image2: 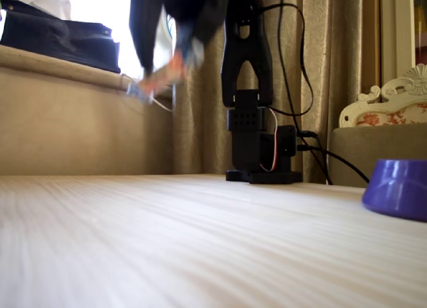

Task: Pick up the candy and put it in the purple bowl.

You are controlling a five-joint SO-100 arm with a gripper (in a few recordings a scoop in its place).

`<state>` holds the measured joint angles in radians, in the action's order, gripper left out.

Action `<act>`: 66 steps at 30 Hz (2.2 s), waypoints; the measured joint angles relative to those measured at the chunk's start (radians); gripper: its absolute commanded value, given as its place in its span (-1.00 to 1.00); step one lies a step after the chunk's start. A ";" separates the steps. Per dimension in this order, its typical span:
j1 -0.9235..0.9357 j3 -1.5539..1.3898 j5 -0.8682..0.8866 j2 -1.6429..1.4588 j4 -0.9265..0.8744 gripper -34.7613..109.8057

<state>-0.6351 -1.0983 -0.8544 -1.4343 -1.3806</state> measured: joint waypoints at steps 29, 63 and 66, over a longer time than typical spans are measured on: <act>-0.699 -0.554 0.584 -0.367 0.359 -0.51; -0.405 -0.664 0.557 -0.471 0.387 -0.53; -0.227 -0.630 0.518 -0.492 0.394 -0.53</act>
<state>-0.8621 -1.7288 -0.3359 -1.9267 -0.9863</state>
